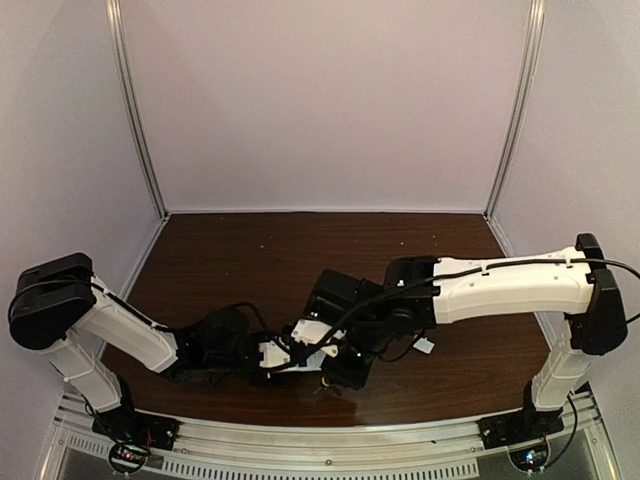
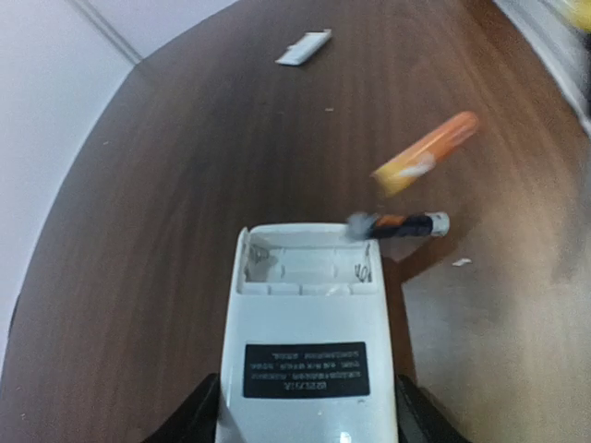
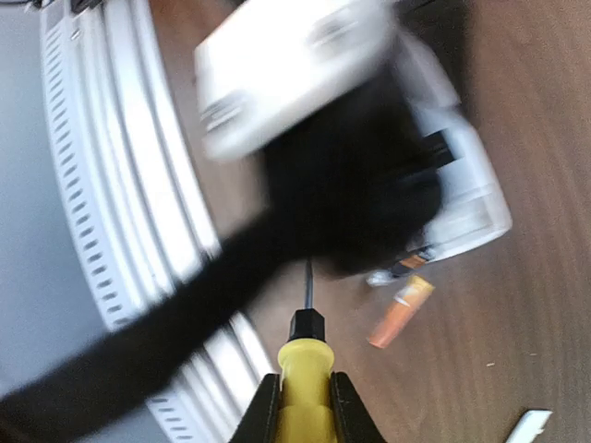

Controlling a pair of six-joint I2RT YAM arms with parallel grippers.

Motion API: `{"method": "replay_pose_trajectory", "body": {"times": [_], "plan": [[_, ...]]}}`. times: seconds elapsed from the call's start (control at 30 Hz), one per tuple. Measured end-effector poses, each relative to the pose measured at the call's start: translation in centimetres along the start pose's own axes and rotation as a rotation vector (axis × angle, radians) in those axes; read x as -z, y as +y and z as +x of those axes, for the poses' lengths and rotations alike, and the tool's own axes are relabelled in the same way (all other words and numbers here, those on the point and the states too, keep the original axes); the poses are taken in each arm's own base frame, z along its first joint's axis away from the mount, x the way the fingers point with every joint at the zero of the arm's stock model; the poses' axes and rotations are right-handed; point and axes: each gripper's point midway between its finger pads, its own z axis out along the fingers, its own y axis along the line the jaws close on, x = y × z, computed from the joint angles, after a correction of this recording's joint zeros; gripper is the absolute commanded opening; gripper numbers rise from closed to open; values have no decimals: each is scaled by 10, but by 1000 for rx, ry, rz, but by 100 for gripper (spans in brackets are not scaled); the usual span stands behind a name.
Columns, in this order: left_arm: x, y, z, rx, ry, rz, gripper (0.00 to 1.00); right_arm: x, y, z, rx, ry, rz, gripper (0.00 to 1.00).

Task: Unload the batteries from the remote control

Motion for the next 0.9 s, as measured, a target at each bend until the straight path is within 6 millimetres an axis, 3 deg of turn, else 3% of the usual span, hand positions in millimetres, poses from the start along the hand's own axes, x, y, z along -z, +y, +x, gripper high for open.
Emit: {"method": "replay_pose_trajectory", "body": {"times": [0.1,0.17,0.9], "plan": [[1,27,-6,10,-21,-100,0,-3,32,22,34,72,-81,0],[2,34,-10,10,-33,-131,0,-4,39,29,37,99,-101,0],[3,39,-7,22,-20,-158,0,3,27,33,4,109,-43,0]]}}
